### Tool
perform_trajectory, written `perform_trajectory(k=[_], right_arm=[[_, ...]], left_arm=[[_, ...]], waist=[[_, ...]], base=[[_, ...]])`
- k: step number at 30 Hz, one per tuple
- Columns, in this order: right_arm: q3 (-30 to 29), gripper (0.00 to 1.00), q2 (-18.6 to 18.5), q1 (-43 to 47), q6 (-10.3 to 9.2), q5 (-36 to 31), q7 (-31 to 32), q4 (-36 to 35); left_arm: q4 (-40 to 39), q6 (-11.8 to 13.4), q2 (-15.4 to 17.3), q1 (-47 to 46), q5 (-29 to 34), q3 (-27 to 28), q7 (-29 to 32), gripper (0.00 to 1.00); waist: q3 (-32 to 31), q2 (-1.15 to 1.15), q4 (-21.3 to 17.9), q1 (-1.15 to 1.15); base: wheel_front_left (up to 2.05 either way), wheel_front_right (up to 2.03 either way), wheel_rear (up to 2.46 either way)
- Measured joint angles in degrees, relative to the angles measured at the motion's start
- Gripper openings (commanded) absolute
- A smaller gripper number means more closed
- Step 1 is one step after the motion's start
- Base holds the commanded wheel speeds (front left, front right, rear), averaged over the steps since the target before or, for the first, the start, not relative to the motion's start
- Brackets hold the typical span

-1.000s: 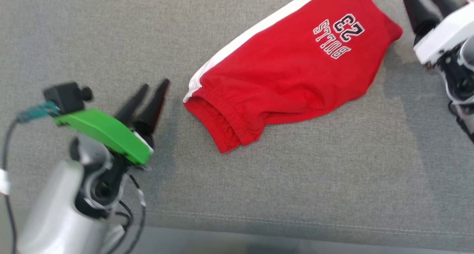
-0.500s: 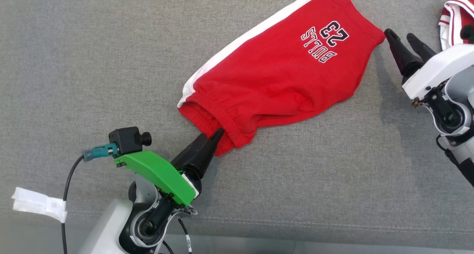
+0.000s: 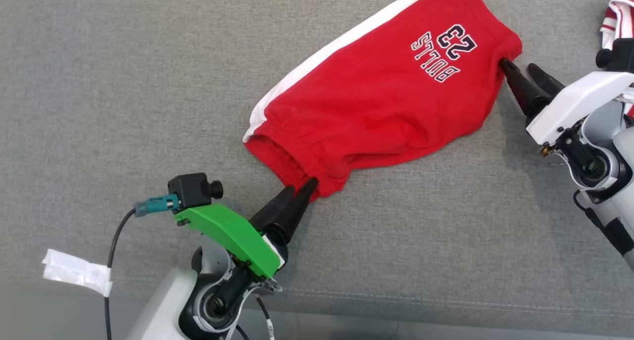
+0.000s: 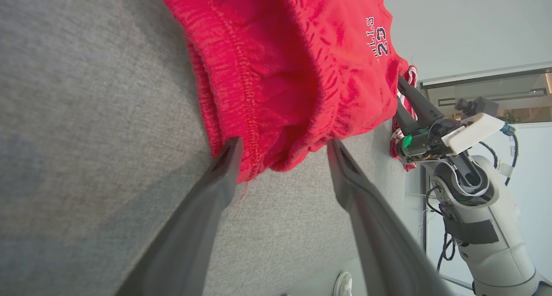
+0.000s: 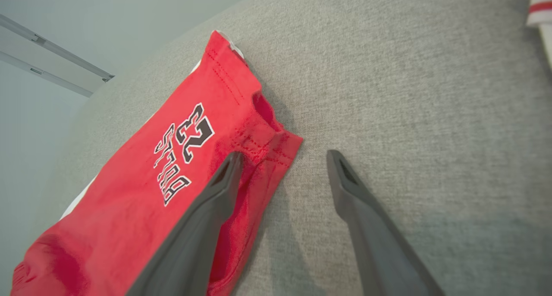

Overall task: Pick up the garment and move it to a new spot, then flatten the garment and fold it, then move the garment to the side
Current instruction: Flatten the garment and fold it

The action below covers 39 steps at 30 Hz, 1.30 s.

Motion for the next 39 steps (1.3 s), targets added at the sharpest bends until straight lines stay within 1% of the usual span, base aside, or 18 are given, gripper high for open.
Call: perform_trajectory(k=[3, 7, 9, 19, 27, 33, 35, 39], right_arm=[[-0.2, 1.00, 0.0, -0.1, 0.00, 0.0, 0.0, 0.3], [-0.1, 1.00, 0.5, -0.4, 0.62, 0.0, 0.2, 0.4], [-0.1, 1.00, 0.5, -0.5, 1.07, 0.1, 0.5, 0.6], [0.3, 1.00, 0.4, -1.3, 1.67, 0.1, 1.0, 1.3], [0.4, 1.00, 0.4, -1.6, 1.94, 0.1, 1.2, 1.3], [0.4, 1.00, 0.4, -1.9, 2.02, 0.1, 1.3, 1.4], [0.4, 1.00, 0.5, -1.9, 2.02, 0.1, 1.3, 1.5], [0.5, 1.00, 0.5, -2.5, 2.25, 0.1, 1.3, 1.6]], left_arm=[[0.6, 0.0, -0.7, -0.2, 0.0, -0.5, 0.2, 1.00], [0.8, 0.0, -1.0, -0.4, 0.0, -0.5, 0.2, 1.00], [0.9, 0.0, -1.2, -0.7, 0.0, -0.7, 0.2, 1.00], [1.7, 0.0, -1.4, -1.6, 0.2, -2.2, 0.9, 1.00], [3.3, 0.0, 1.8, -2.3, 6.3, -3.5, 0.1, 1.00], [2.7, -0.1, 0.8, -2.3, 5.4, -4.5, 0.9, 1.00], [2.4, -0.2, 0.2, -2.3, 3.8, -4.7, 1.0, 1.00], [2.2, -0.7, -0.4, -2.3, 3.0, -5.0, 1.4, 1.00]], waist=[[0.3, 0.00, 0.7, 0.00], [0.6, 0.00, 1.1, 0.00], [0.6, 0.00, 1.2, 0.00], [0.5, 0.00, 1.3, 0.00], [0.7, 0.00, 1.1, 0.00], [1.0, 0.00, 1.0, 0.00], [1.0, 0.00, 0.9, 0.00], [1.2, 0.00, 0.7, 0.00]], base=[[0.00, 0.00, 0.00], [0.00, 0.00, 0.00], [0.00, 0.00, 0.00], [0.00, 0.00, 0.00], [0.00, 0.00, 0.00], [0.00, 0.00, 0.00], [0.00, 0.00, 0.00], [0.00, 0.00, 0.00]])
